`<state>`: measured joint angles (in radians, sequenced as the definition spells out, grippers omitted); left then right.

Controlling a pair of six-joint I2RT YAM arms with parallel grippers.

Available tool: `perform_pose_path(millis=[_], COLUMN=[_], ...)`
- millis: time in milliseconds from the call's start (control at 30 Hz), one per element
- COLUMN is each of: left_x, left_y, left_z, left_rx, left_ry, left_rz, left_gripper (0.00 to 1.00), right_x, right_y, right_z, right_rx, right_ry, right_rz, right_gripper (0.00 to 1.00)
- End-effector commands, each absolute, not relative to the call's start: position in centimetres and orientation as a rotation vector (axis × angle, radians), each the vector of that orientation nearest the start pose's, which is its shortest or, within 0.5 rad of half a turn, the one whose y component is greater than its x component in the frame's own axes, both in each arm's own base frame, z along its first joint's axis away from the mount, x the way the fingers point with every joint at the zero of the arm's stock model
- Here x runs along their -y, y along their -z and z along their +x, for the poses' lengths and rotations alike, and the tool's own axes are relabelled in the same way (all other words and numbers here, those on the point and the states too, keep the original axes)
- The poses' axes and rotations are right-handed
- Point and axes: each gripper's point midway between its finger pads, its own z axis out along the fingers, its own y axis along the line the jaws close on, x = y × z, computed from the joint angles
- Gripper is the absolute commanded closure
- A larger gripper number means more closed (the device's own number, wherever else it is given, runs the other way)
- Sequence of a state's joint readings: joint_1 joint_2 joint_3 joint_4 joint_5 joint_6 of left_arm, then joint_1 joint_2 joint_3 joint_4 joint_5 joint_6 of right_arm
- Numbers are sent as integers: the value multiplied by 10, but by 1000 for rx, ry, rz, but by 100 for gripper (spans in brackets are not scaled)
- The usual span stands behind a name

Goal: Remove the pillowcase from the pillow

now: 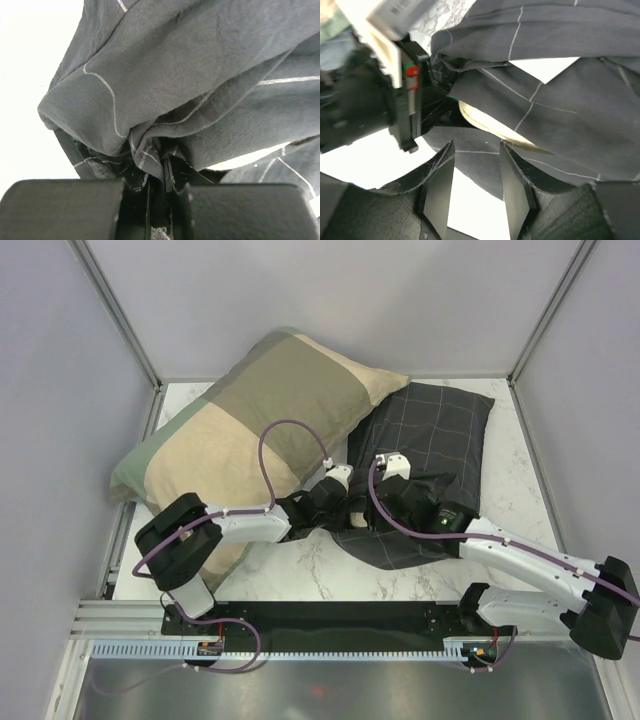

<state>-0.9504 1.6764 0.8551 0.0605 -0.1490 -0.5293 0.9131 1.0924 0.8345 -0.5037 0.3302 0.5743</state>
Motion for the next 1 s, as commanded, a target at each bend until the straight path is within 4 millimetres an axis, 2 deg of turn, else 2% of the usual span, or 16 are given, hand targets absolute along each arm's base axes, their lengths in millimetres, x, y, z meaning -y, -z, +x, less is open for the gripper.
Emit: perform_pose_path(millis=[0, 167, 367, 533, 700, 800, 967], left_x=[347, 350, 349, 347, 346, 346, 347], left_y=[-64, -74, -80, -81, -80, -81, -88], left_z=[245, 243, 241, 239, 238, 238, 238], left_rx=[-2301, -2291, -2284, -2282, -2286, -2286, -2270], left_ry=[652, 687, 708, 713, 709, 717, 724], left_rz=[380, 365, 351, 349, 350, 349, 347], left_gripper=[98, 98, 98, 98, 98, 98, 98], right_x=[-232, -235, -240, -236, -232, -229, -226], right_y=[-147, -119, -98, -98, -109, -96, -50], right_z=[221, 215, 225, 239, 246, 246, 238], right_rx=[-2277, -2323, -2326, -2278, -2230, -2250, -2356], right_ry=[-412, -391, -347, -285, -261, -207, -117], right_rz=[-170, -180, -160, -118, -104, -134, -188], right_gripper=[51, 50, 48, 40, 33, 29, 27])
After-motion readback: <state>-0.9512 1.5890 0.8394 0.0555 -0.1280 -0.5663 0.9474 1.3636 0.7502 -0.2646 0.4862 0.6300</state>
